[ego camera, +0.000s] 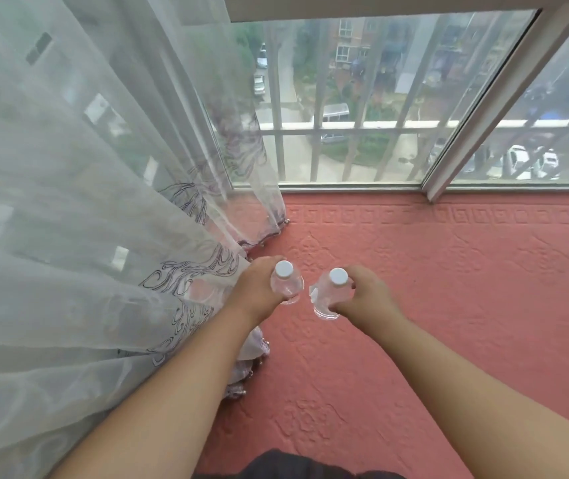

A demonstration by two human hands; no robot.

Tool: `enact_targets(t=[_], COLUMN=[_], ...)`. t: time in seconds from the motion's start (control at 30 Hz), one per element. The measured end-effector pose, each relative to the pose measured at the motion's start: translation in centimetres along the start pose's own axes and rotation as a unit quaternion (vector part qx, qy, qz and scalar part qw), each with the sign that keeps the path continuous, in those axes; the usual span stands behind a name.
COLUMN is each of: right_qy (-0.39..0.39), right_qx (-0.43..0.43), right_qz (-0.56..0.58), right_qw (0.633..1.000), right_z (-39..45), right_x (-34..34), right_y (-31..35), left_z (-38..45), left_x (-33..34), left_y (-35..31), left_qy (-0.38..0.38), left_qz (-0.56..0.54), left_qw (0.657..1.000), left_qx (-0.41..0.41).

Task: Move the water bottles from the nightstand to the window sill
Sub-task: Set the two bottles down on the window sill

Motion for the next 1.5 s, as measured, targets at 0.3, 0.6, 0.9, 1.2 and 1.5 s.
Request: enact_targets(t=[0.3,0.6,0.9,1.2,1.5], right_qy=[0.017,0.028,0.031,0.053,0.072], right_qx=[0.022,0.022,0.027,0.012,0.027], right_qz=[-0.048,-0.086,-0.083,-0.115,-0.114], right_qw=[0.998,0.996,0.996,0.992,0.990], right_z=[4.6,8.4,9.7,10.4,10.0], right_x=[3.3,6.3,8.2,8.3,8.5], right_y=[-2.0,-2.9,-3.4,-2.6,-3.4], left_z=[4.8,7.1,5.9,6.7,6.4], left_x=[3.8,6.1,8.5,7.9,8.3], left_y=[3.4,7.0,8.7,9.1,9.2], left_qy=[0.033,0.035,0.053,0.037,0.062], left_qz=[0.010,0.057,0.063,0.043,0.070], left_qw=[0.999,0.994,0.991,0.991,0.985], left_qx=[-0.029,-0.084,-0.110,-0.118,-0.146])
Point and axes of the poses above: each hand's wrist, its own z-axis towards the middle knuckle, its own x-axis out of the palm, y = z × x, the point moved 10 cm from there along z, towards the middle knuckle, and after that the axes turned 8 degrees about -y, right-handed, at the moved point
